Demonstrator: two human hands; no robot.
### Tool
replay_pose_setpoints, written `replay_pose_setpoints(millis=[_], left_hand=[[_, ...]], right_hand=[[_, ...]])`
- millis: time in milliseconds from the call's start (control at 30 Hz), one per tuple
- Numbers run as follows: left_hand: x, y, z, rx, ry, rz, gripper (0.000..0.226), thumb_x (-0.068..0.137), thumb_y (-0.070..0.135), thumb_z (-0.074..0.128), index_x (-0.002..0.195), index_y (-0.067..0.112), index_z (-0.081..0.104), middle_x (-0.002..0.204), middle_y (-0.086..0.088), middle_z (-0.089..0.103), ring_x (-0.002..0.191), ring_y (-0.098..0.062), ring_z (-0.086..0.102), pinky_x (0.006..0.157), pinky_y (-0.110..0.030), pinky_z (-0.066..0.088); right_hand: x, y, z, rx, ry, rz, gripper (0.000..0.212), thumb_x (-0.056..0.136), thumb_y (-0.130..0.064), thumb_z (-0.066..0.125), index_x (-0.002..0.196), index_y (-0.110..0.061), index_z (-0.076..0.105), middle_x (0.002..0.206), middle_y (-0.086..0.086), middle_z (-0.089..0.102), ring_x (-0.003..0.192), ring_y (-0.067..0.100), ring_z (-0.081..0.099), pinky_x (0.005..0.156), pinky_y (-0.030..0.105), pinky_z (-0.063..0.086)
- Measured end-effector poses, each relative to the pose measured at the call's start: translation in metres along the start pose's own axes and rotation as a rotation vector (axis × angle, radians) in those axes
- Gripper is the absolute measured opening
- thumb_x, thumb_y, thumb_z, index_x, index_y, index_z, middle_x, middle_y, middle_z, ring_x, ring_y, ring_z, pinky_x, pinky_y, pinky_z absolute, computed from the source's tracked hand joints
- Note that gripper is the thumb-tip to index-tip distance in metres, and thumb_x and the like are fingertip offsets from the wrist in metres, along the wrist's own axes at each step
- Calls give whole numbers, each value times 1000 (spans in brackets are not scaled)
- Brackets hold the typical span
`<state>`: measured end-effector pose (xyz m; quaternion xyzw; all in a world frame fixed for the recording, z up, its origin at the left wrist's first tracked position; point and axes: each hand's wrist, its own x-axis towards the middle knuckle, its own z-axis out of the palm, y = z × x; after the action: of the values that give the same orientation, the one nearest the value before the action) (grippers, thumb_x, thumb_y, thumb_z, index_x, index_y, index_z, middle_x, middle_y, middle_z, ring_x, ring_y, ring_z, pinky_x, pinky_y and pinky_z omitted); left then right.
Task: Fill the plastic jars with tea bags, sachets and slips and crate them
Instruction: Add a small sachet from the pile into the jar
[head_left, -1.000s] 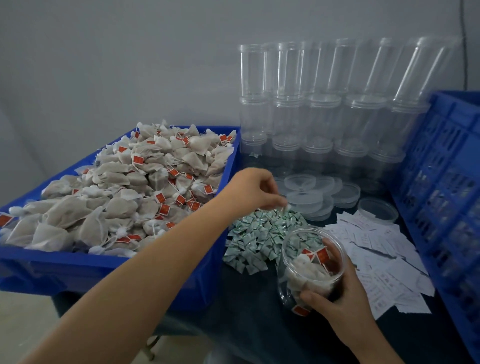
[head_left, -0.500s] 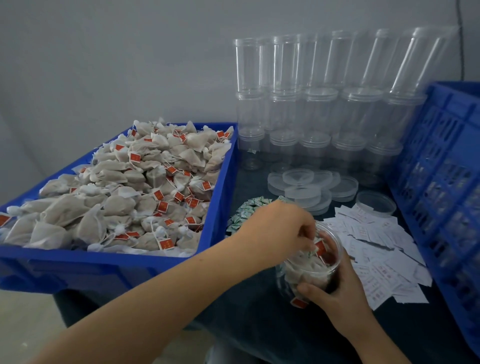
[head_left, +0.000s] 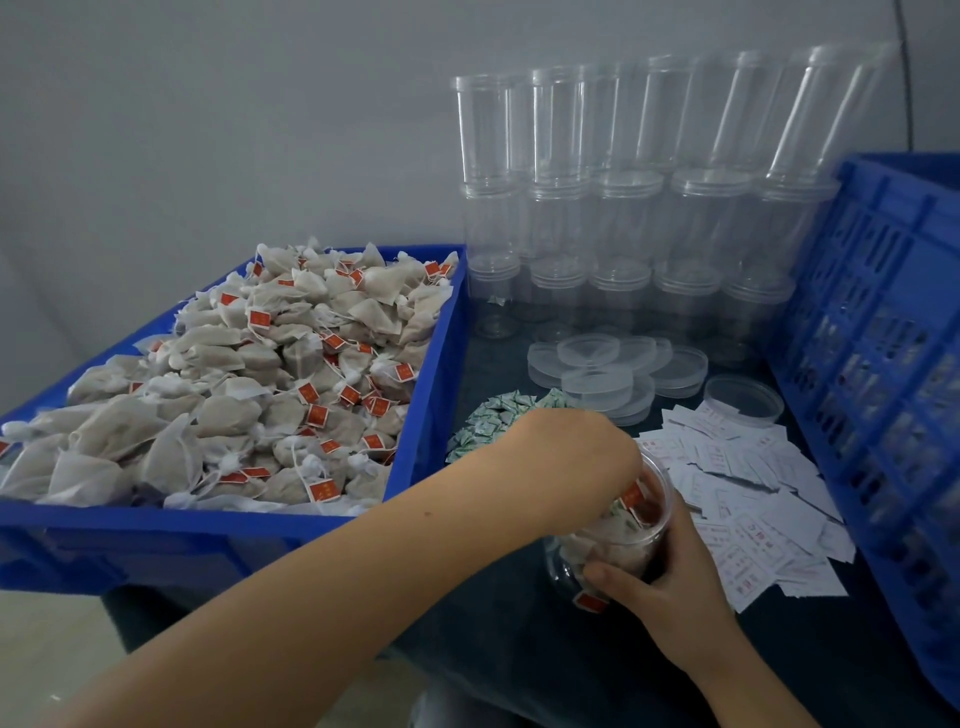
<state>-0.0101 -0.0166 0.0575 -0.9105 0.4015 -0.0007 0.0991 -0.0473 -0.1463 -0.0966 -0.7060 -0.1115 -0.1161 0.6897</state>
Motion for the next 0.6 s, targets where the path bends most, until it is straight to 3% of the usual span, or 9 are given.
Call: replay_pose_setpoints(millis=[133,233,333,500,600], left_hand=[[6,-2,-2,-62,56,-7,16,93,17,49,91,13,64,71,3,50,72,-19,54,54,-29,39],[14,-10,-3,-370,272,-104,20,94,32,52,91,16,65,83,4,62,78,-16,59,69,-34,52],[31,-24,3,-684,446,-256,18,92,30,57,91,15,66,82,4,65,77,-12,60,76,-34,53],[69,-36,37,-1019,294,-408,22,90,32,62,108,19,63,105,3,65,92,-11,61,71,-20,50],[87,-26,55,-872,192,-289,49,87,34,66,131,17,53,132,-3,56,117,-18,53,93,-27,41]], right_hand=[[-1,0,-2,-48,20,-17,94,50,-43,89,135,-37,49,126,-20,63,119,0,59,89,12,49],[-4,0,-2,-103,54,-37,101,46,-51,89,138,-33,50,127,-12,62,120,5,59,92,19,51],[-7,-4,-2,-133,93,-83,96,46,-51,89,135,-37,53,126,-10,63,119,7,60,95,23,51],[-13,-16,-9,-101,184,-142,80,51,-48,86,121,-66,53,121,-24,65,111,-5,62,85,7,49],[-18,-18,-19,-92,206,-138,80,47,-48,86,117,-69,54,119,-27,66,108,-6,63,82,9,51]])
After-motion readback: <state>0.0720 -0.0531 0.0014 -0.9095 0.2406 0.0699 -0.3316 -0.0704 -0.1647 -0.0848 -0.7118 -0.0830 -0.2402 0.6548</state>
